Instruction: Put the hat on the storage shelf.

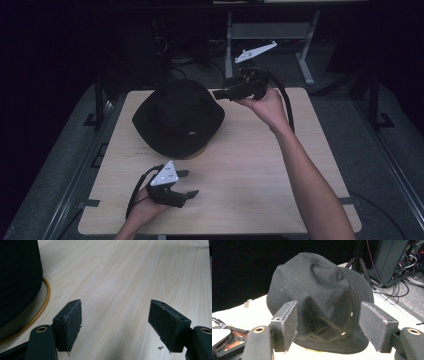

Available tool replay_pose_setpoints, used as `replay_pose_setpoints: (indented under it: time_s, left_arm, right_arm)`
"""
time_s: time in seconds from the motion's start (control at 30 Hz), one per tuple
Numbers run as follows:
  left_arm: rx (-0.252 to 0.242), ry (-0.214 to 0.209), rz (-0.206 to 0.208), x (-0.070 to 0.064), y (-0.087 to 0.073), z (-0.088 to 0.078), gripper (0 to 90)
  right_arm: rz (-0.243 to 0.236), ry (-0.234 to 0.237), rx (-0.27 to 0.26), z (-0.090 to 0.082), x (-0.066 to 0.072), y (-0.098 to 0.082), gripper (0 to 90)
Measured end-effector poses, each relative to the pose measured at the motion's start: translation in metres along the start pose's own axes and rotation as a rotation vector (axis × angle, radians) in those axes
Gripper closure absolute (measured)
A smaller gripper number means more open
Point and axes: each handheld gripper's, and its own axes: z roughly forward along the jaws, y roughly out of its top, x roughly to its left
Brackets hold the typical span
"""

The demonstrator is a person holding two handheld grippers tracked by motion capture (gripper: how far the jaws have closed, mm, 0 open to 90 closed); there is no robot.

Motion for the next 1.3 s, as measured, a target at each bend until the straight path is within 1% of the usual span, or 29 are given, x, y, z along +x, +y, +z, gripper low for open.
replay_pose_setpoints:
  time_s: [0.07, 0.33, 0.5, 0.63, 0.87, 1.0, 1.03, 1.07, 1.17, 1.3]
  left_arm:
    - [-0.001, 0.001, -0.004, 0.001, 0.000, -0.001, 26.4]
    - [-0.009, 0.005, -0.019, 0.002, -0.001, -0.001, 26.4]
    - [-0.006, 0.003, -0.018, 0.002, -0.001, -0.001, 26.2]
    - [-0.005, 0.005, -0.010, 0.003, -0.001, -0.001, 26.2]
    - [0.001, 0.013, -0.011, 0.004, -0.001, -0.003, 26.1]
    - [0.000, 0.015, -0.015, 0.004, -0.001, -0.003, 25.9]
    - [0.001, 0.015, -0.014, 0.004, -0.001, -0.003, 25.9]
    - [0.001, 0.015, -0.015, 0.003, -0.001, -0.003, 25.9]
    - [0.009, 0.014, -0.014, 0.004, -0.001, -0.003, 25.8]
    - [0.004, 0.019, -0.016, 0.004, -0.002, -0.003, 25.3]
  right_arm:
    - [-0.001, -0.003, -0.006, -0.002, -0.001, -0.004, 30.3]
    - [0.010, -0.013, 0.002, -0.011, -0.006, -0.015, 28.6]
    - [0.013, -0.028, 0.001, -0.016, -0.009, -0.023, 28.5]
    - [0.034, -0.028, -0.015, -0.023, -0.013, -0.030, 28.4]
    - [0.053, -0.040, -0.011, -0.029, -0.018, -0.041, 28.5]
    - [0.076, -0.045, -0.002, -0.032, -0.020, -0.049, 28.0]
    - [0.066, -0.048, -0.005, -0.033, -0.021, -0.051, 28.0]
    - [0.074, -0.050, -0.001, -0.034, -0.021, -0.053, 28.0]
    - [0.074, -0.056, -0.002, -0.037, -0.023, -0.059, 27.9]
    - [0.086, -0.060, 0.001, -0.043, -0.024, -0.066, 27.5]
